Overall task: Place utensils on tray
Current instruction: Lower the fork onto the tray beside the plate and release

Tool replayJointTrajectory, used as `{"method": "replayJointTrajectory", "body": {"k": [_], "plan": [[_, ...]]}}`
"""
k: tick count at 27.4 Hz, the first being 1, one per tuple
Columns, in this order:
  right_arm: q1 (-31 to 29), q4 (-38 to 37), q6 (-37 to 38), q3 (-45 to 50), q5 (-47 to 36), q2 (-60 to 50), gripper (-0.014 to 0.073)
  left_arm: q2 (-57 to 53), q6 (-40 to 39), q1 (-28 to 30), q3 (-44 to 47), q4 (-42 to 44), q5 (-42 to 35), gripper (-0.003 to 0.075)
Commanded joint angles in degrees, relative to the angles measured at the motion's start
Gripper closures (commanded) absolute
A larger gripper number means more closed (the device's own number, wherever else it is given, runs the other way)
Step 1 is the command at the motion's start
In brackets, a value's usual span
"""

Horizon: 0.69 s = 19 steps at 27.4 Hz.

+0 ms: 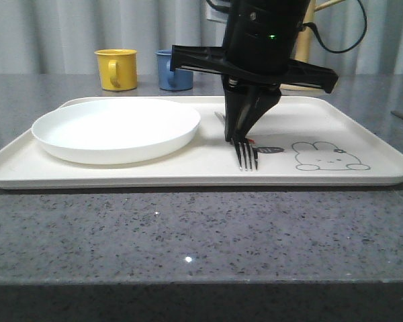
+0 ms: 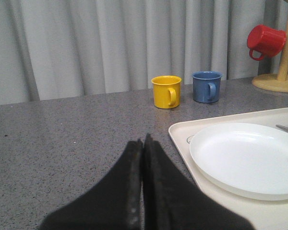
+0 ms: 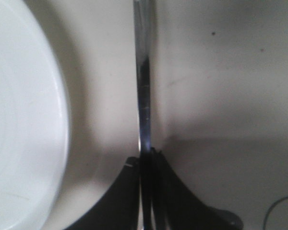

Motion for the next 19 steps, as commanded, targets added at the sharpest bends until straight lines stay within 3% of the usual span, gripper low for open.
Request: {"method": "replayJointTrajectory", "body": {"k": [1,8,19], "plan": [[0.00,0.25,-0.03,-1.87,-1.78,-2.38,0.0426,0.67,-0.46,0.13,-1.58,-0.64,-4.65,0.0738],[0.00,0.25,-0.03,-3.19,-1.54,-2.86,0.0294,0.67,-0.46,0.13,-1.58,-0.64,-4.65,0.0738],[-2.27,-7.20,-3.34,-6.29,7.27,-8.33,0.0285,0.67,-0.46,0.13,-1.58,-0.64,-4.65,0.0738]]}}
